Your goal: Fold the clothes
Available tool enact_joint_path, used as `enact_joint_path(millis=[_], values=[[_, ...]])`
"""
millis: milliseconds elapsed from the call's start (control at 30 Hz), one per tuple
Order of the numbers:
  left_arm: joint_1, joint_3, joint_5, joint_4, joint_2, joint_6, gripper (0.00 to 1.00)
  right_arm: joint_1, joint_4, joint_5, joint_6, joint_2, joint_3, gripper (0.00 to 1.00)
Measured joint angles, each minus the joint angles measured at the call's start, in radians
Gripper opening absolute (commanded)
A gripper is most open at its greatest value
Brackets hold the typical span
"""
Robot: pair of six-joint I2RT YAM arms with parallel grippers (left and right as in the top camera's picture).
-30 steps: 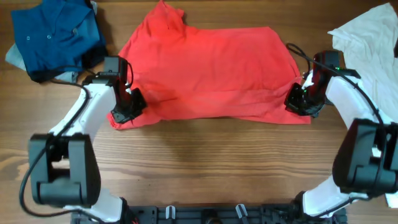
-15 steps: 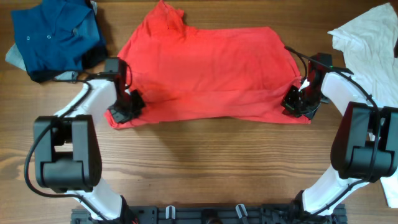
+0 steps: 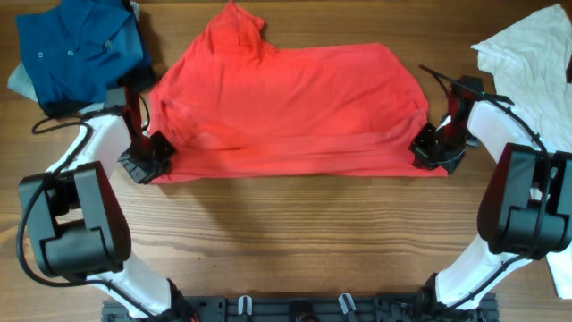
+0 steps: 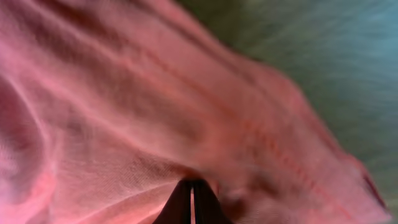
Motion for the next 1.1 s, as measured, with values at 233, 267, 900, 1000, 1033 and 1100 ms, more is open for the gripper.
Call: enact_joint_path(millis=[233, 267, 900, 1000, 1033, 1100], values=[[0.010, 0.000, -0.052, -0.060, -0.084, 0.003, 0.04, -0.053, -0.075, 0.148, 0.047, -0.077, -0.010, 0.04], [0.010, 0.000, -0.052, -0.067, -0.112, 0.003, 0.05, -0.058, -0.082, 0.160, 0.050, -0.109, -0.010, 0.04], [-0.359, 0.000, 0.149, 0.158, -0.222, -0.051, 0.56, 0.072, 0.127, -0.157, -0.070, -0.288, -0.010, 0.59], [-0.364, 0.000, 0.151, 0.212, -0.152, -0.066, 0.56, 0.081, 0.163, -0.158, -0.066, -0.276, -0.010, 0.59], [-0.364, 0.000, 0.151, 0.230, -0.117, -0.072, 0.56, 0.081, 0.171, -0.158, -0.063, -0.267, -0.010, 0.59], [-0.363, 0.000, 0.151, 0.246, -0.070, -0.083, 0.56, 0.081, 0.176, -0.158, -0.058, -0.242, -0.010, 0.59]])
